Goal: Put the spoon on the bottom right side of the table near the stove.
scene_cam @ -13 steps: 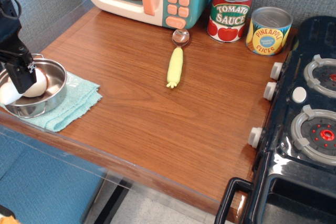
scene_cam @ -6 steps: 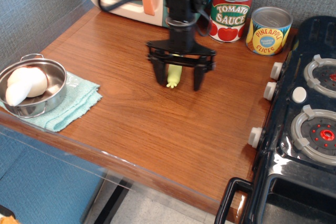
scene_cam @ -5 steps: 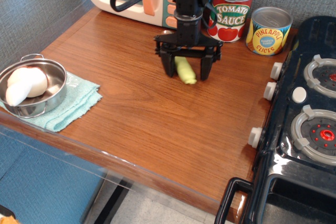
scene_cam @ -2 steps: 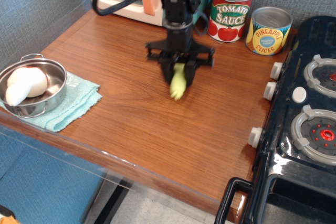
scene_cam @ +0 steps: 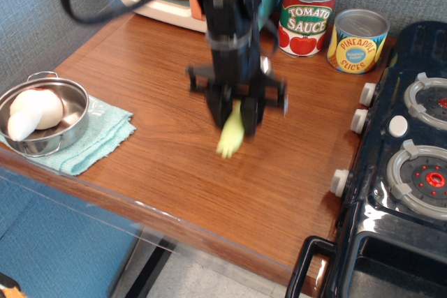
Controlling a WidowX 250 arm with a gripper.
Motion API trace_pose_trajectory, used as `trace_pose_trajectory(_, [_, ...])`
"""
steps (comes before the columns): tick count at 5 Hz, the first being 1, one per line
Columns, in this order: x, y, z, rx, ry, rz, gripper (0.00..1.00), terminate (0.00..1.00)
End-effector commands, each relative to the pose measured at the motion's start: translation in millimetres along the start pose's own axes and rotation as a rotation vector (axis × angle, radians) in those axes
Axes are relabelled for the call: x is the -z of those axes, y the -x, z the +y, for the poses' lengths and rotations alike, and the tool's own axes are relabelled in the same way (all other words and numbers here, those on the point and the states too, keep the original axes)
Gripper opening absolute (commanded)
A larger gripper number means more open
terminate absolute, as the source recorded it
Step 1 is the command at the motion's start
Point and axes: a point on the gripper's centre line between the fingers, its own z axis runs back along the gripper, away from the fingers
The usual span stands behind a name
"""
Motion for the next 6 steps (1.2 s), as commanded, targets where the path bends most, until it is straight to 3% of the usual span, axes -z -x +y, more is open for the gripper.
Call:
trace_pose_trajectory(1, [25.1,17.8,-10.3,0.122,-0.023,0.029,0.00,0.00])
trace_pose_trajectory(2, [26.1,22.7,-12.9,0.120,-0.019,0.021,1.00,0.00])
trace_pose_trajectory(4, [-39.4,27.4,-5.4,0.068,-0.026,-0.079,1.00,0.00])
trace_pose_trajectory(5, [-68.0,34.4,3.2,0.047,-0.013,-0.094,1.00,0.00])
trace_pose_trajectory(6, [-72.2,40.0,10.3,0.054,-0.030,-0.074,1.00,0.00])
